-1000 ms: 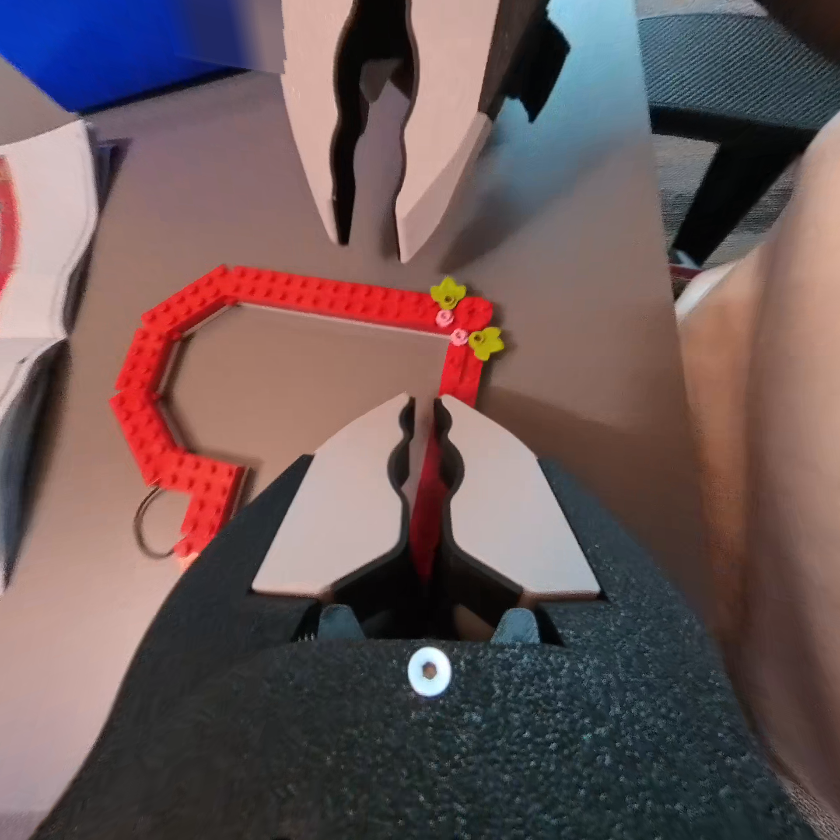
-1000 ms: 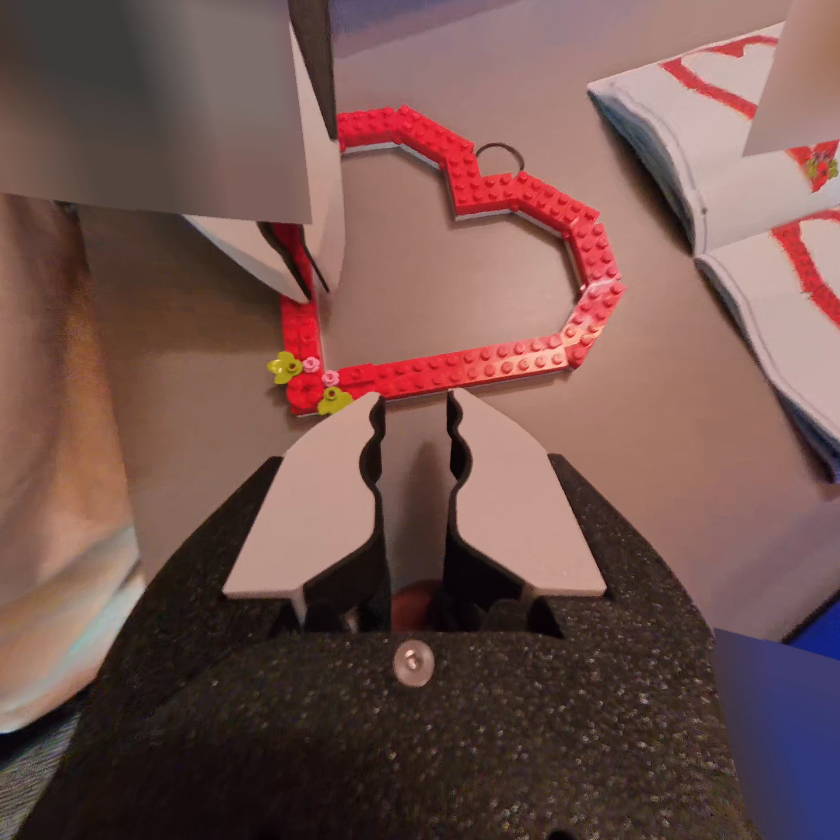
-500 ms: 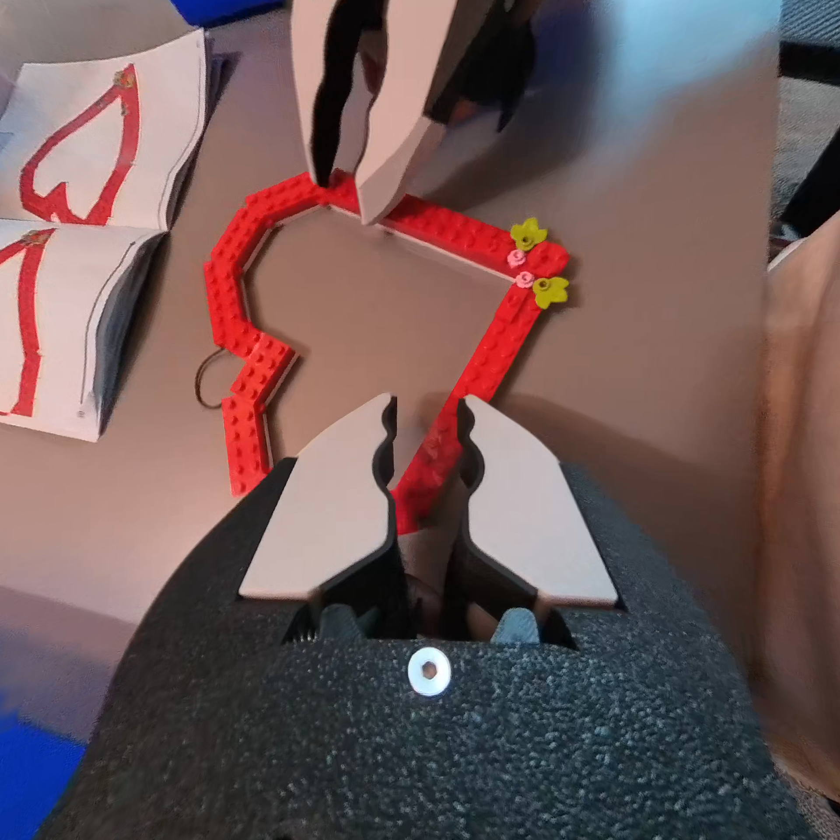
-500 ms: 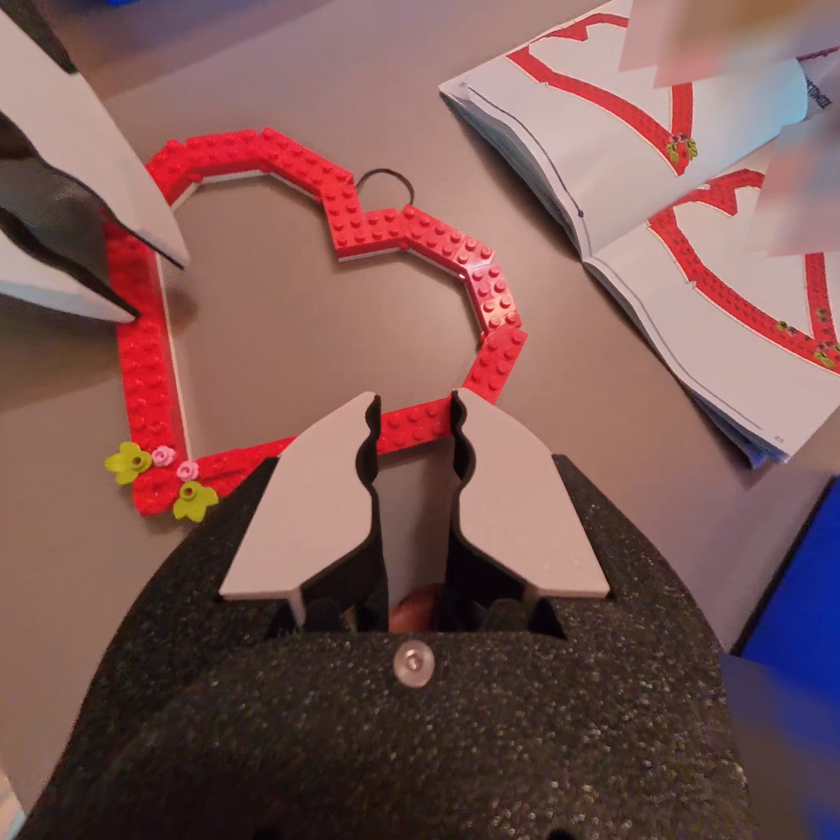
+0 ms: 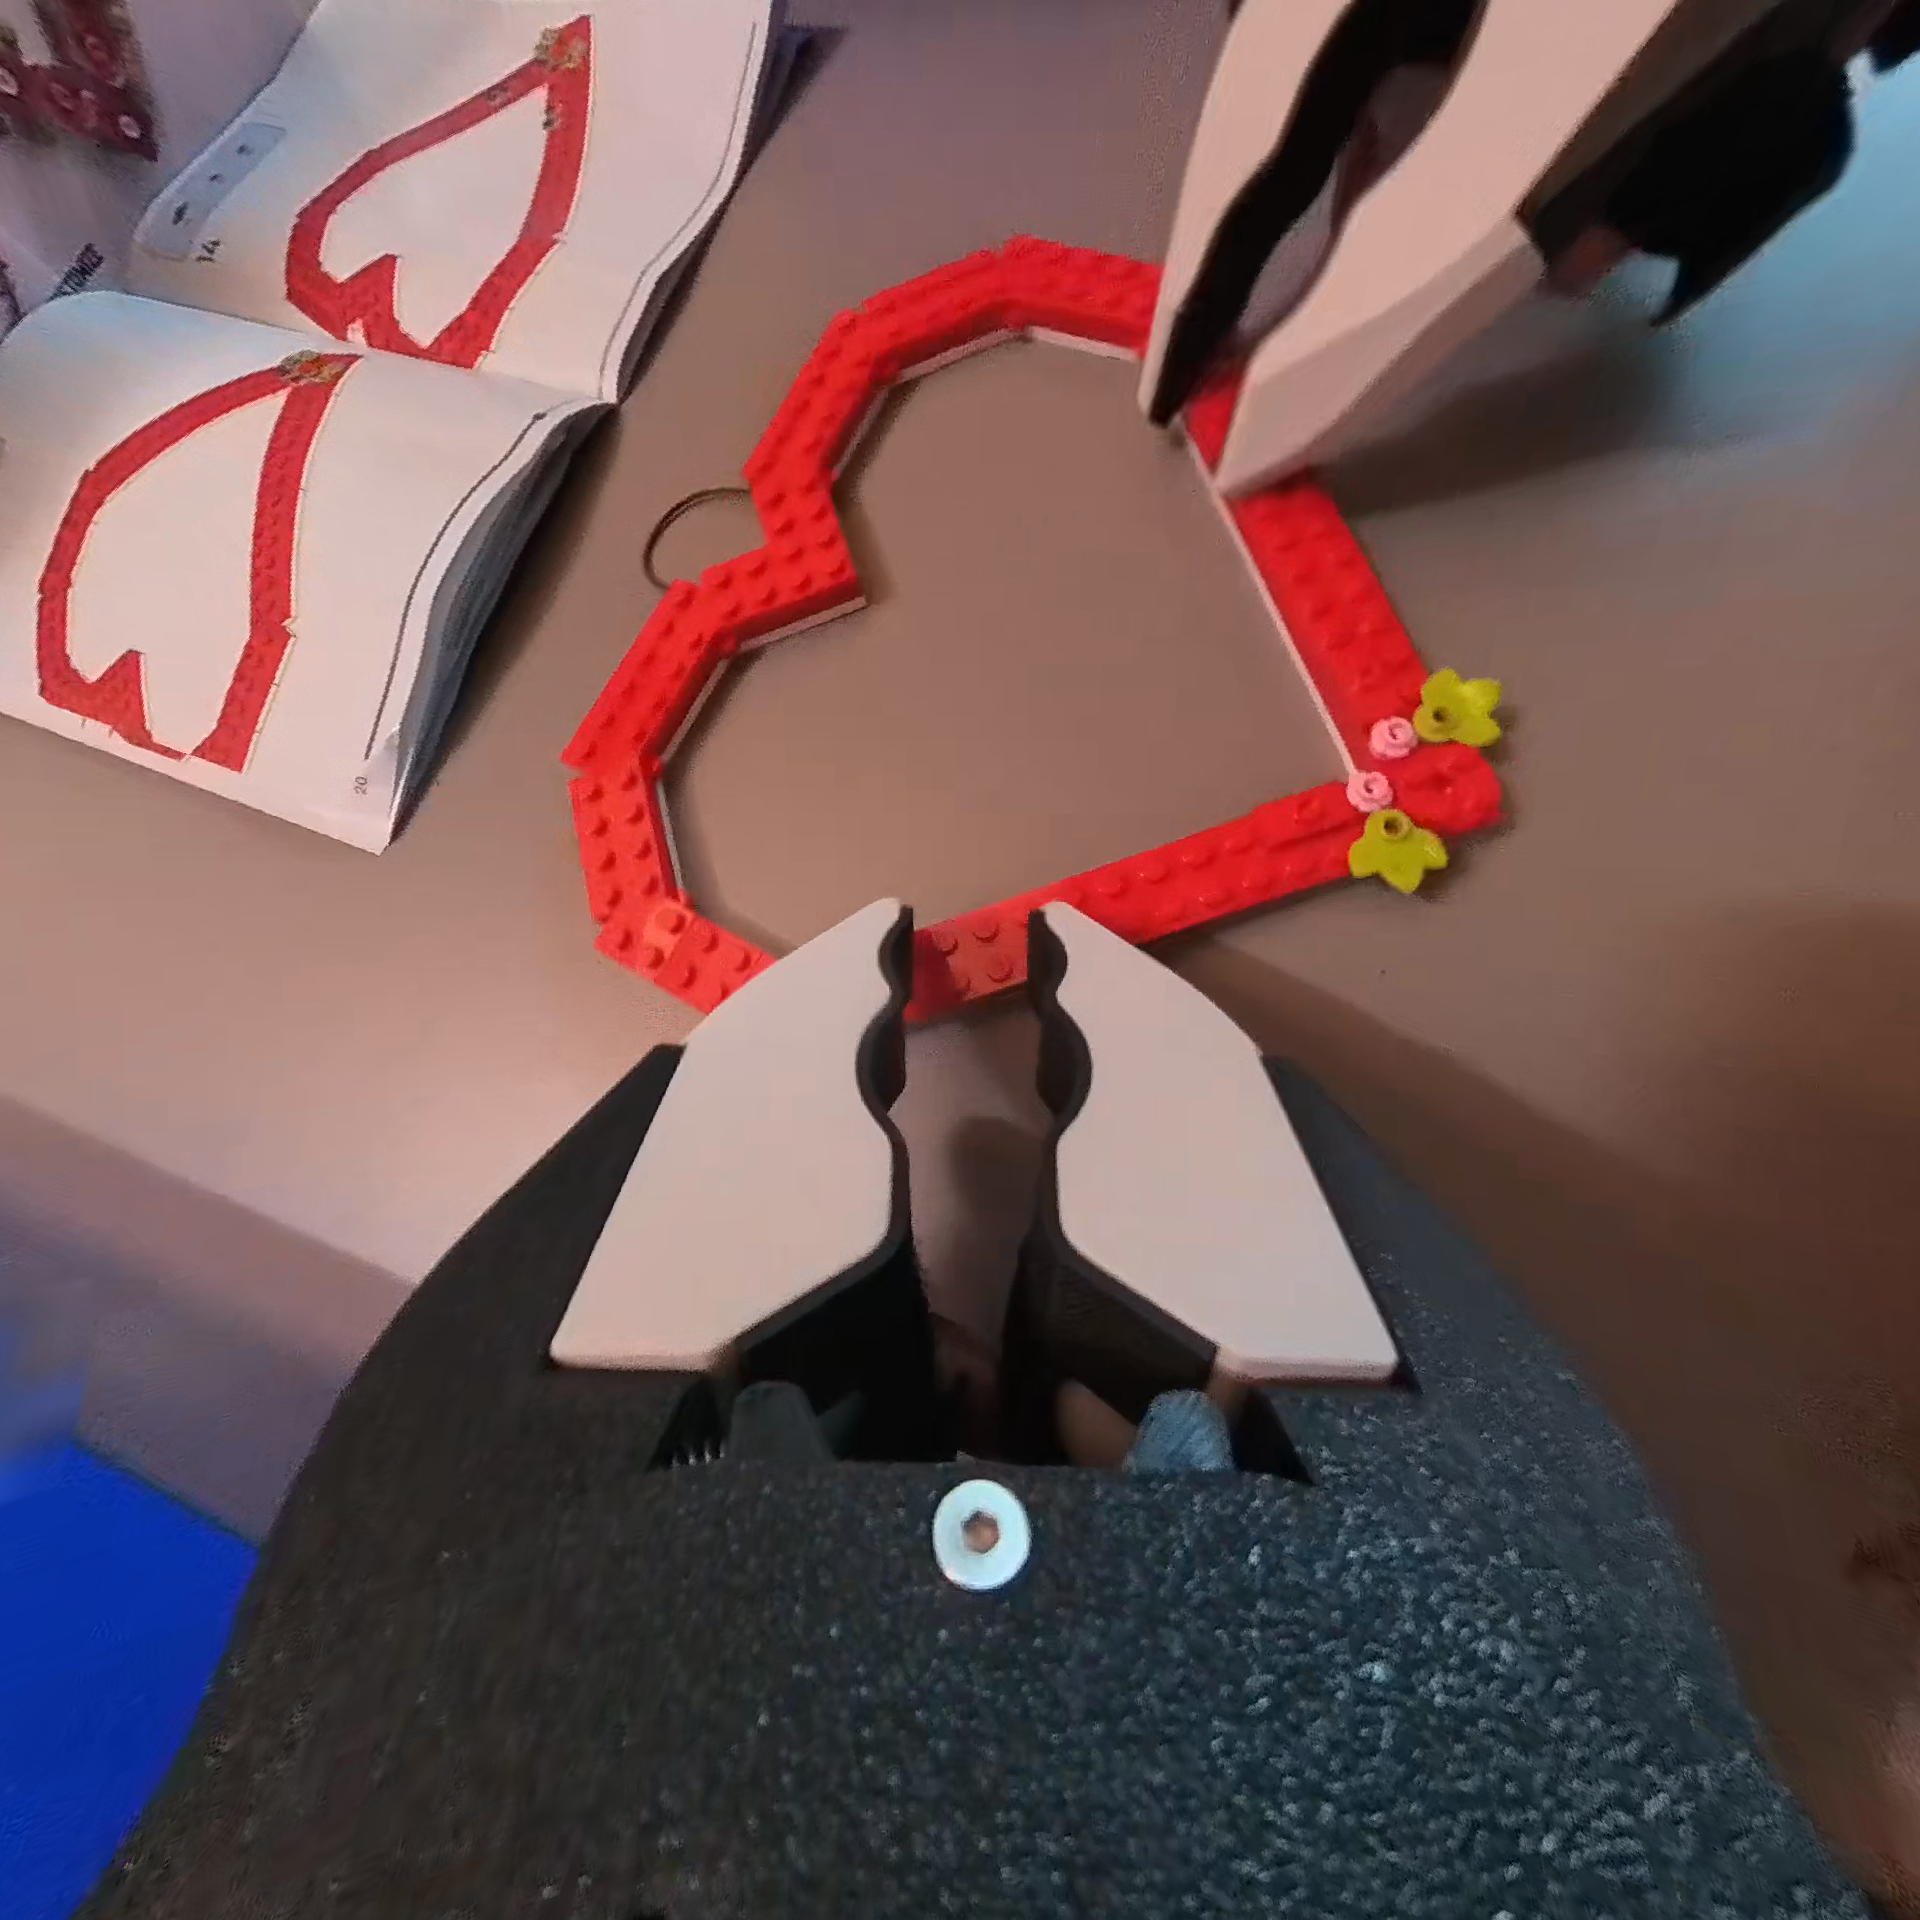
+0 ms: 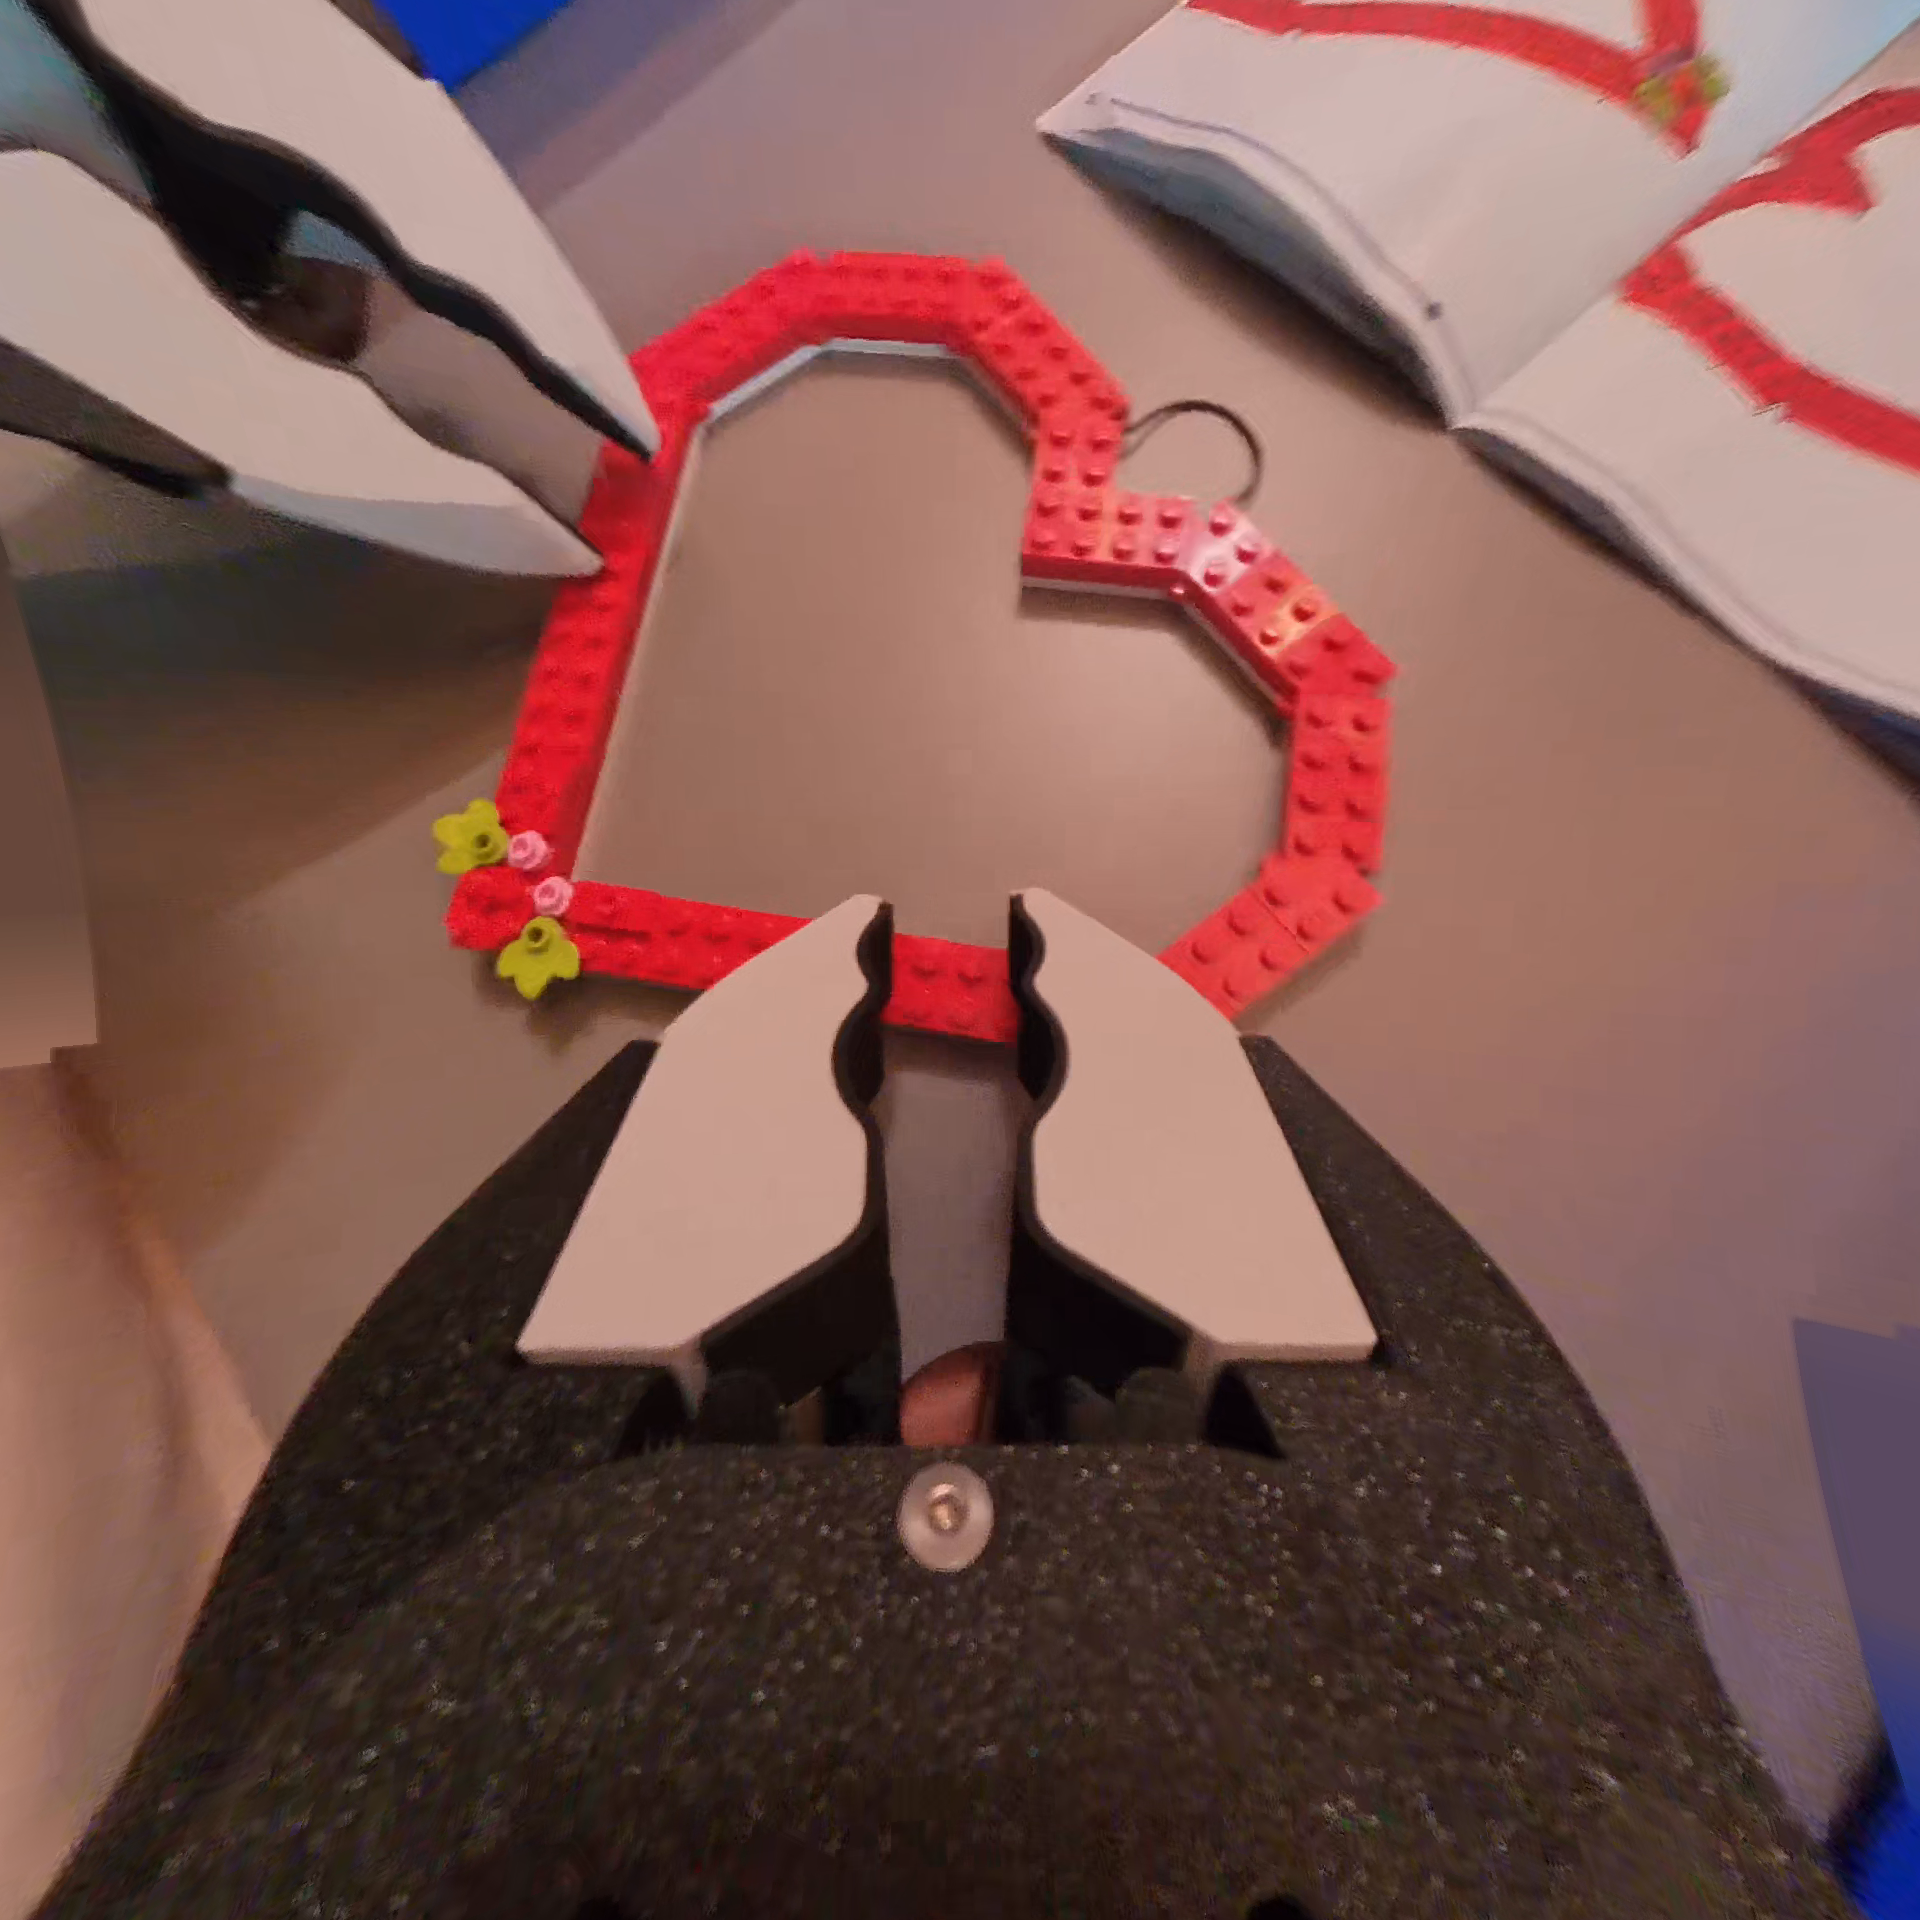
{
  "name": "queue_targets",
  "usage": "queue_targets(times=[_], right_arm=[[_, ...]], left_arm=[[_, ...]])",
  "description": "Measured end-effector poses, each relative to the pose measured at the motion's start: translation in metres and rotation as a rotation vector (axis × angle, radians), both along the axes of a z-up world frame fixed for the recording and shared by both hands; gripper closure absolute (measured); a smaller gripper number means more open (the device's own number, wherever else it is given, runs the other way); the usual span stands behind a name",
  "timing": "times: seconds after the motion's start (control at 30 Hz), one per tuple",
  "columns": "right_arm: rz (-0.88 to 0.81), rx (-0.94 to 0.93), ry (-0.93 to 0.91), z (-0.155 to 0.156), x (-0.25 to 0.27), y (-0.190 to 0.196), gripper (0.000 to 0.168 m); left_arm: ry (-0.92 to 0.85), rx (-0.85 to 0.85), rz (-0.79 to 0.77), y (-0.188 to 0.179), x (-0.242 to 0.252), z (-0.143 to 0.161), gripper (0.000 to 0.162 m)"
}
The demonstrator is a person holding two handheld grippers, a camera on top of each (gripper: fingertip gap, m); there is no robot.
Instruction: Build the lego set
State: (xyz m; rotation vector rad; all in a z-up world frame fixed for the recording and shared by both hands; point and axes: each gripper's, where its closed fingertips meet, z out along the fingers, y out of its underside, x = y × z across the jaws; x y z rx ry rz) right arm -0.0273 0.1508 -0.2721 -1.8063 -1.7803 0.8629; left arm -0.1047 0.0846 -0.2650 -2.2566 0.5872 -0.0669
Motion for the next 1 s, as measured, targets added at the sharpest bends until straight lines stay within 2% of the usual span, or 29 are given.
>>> queue_targets(times=[0.07, 0.1, 0.2, 0.33, 0.5, 0.63, 0.7, 0.77, 0.8, 0.83, 0.9, 0.93, 1.0], right_arm=[[-0.001, -0.013, -0.006, -0.002, 0.002, -0.001, 0.134], [-0.005, -0.002, 0.014, 0.000, 0.001, 0.002, 0.133], [-0.051, -0.020, 0.143, 0.019, -0.003, 0.017, 0.133], [-0.186, -0.010, 0.343, 0.042, -0.009, 0.052, 0.133], [-0.247, 0.004, 0.382, 0.036, -0.017, 0.071, 0.127], [-0.232, 0.076, 0.420, 0.042, -0.020, 0.073, 0.126], [-0.198, 0.085, 0.467, 0.049, -0.019, 0.068, 0.133], [-0.155, 0.057, 0.544, 0.067, -0.015, 0.055, 0.152], [-0.120, 0.034, 0.586, 0.081, -0.009, 0.046, 0.168], [-0.050, 0.010, 0.625, 0.099, -0.002, 0.033, 0.168], [0.092, -0.009, 0.631, 0.130, 0.017, 0.014, 0.168], [0.134, 0.015, 0.605, 0.144, 0.028, 0.013, 0.168], [0.137, 0.116, 0.542, 0.170, 0.046, 0.036, 0.168]], left_arm=[[0.009, 0.003, -0.009, -0.001, 0.000, 0.001, 0.143], [0.016, 0.016, 0.001, 0.000, -0.002, 0.003, 0.143], [-0.009, 0.075, 0.044, 0.005, -0.007, 0.012, 0.144], [-0.052, 0.243, 0.175, 0.024, -0.025, 0.031, 0.141], [-0.065, 0.357, 0.352, 0.044, -0.052, 0.043, 0.133], [-0.121, 0.490, 0.386, 0.051, -0.057, 0.058, 0.136], [-0.160, 0.571, 0.402, 0.050, -0.060, 0.067, 0.137], [-0.151, 0.649, 0.391, 0.048, -0.062, 0.075, 0.141], [-0.133, 0.676, 0.386, 0.046, -0.063, 0.078, 0.152], [-0.120, 0.687, 0.389, 0.046, -0.065, 0.079, 0.162], [-0.153, 0.698, 0.356, 0.046, -0.062, 0.083, 0.162], [-0.180, 0.703, 0.337, 0.047, -0.060, 0.085, 0.162], [-0.212, 0.727, 0.303, 0.048, -0.055, 0.091, 0.162]])
